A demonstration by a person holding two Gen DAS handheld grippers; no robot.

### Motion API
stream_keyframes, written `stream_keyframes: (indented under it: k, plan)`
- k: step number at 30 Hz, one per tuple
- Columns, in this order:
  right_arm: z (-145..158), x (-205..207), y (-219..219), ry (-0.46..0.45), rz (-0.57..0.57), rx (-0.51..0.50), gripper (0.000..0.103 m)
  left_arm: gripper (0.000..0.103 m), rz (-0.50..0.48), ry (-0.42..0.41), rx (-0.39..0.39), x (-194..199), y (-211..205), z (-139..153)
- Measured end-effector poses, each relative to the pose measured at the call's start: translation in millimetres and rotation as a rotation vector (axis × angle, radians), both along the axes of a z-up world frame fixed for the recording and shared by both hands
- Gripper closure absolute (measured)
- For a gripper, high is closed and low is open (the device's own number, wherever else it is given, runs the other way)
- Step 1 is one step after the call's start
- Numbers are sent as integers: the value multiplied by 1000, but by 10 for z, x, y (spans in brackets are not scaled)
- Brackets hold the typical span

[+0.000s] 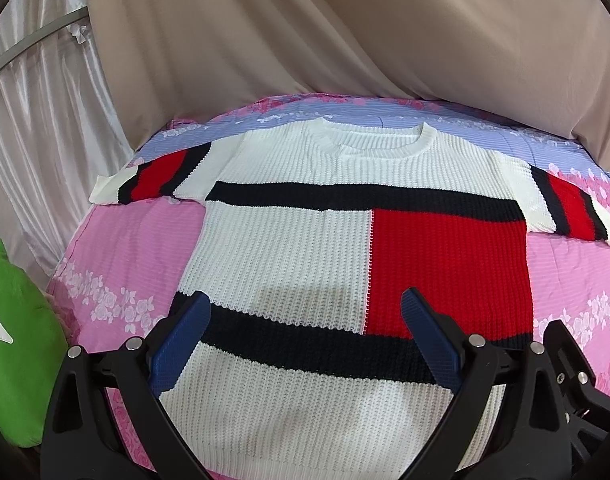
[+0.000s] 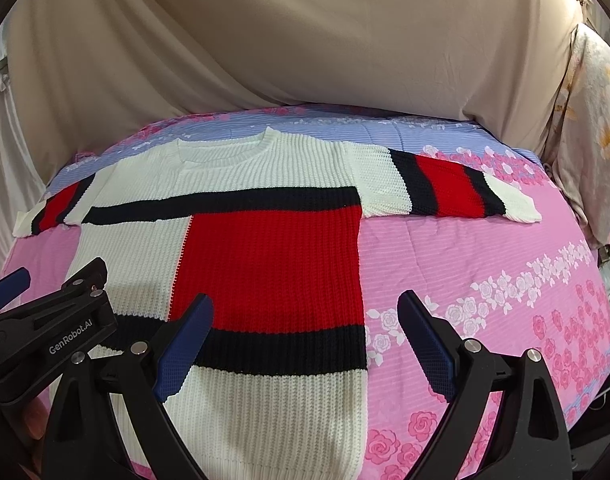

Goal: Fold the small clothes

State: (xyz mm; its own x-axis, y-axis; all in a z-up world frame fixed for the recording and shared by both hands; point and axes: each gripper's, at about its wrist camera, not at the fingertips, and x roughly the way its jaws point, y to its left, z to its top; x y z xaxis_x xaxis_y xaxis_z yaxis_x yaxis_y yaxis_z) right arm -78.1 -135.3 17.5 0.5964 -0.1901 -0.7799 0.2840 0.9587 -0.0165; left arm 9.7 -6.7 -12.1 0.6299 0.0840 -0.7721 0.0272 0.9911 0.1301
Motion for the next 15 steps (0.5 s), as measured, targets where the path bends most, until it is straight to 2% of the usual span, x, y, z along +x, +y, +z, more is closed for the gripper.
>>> stream_keyframes:
  k: [15]
  plan:
    - [-36, 67, -1, 8, 6, 9, 12, 9, -3, 4, 3, -2, 3, -27]
